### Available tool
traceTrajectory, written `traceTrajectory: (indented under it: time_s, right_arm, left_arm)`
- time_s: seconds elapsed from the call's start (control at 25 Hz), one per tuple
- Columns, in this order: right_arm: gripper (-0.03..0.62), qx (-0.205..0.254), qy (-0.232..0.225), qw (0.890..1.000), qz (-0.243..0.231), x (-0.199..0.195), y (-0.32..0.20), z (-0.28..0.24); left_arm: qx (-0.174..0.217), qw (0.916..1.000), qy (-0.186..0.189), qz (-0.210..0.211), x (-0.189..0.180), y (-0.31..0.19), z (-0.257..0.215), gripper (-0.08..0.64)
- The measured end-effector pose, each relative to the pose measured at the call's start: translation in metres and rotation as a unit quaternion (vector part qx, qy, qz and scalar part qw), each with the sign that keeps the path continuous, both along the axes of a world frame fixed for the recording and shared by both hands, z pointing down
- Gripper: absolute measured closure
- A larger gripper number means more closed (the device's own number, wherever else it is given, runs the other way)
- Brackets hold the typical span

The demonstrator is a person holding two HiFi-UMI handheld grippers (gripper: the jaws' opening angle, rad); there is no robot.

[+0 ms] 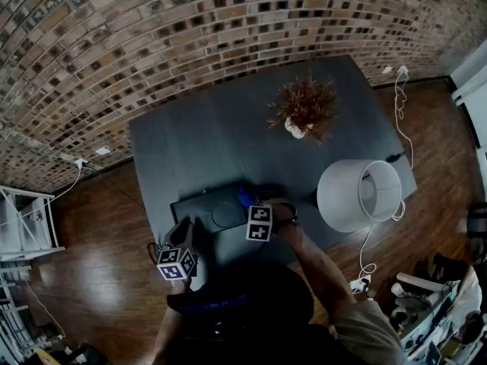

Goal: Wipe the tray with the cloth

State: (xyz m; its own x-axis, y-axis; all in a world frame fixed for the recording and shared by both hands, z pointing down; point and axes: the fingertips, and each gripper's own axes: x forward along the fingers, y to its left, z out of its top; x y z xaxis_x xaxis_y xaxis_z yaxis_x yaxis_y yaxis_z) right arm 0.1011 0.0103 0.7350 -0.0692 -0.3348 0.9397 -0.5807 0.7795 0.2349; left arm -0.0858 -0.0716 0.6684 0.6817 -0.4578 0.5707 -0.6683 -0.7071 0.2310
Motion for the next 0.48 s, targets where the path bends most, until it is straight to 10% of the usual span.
traceTrajectory:
  time_s: [0.2,0.48]
  right_arm:
    - [0.456,-0.111,-0.014,0.989,-0.092,-0.028,0.097,0.001]
    - [0.456,0.058,0.044,0.994,0.084,0.063,-0.065,-0.014]
  left_arm:
    - [0.001,1.0000,0.002,-0.002,0.000,-0.001,-0.002,0.469]
    - [0.018,0.9998,-0.003,-0.004,-0.003,-0.005,-0.003,0.482]
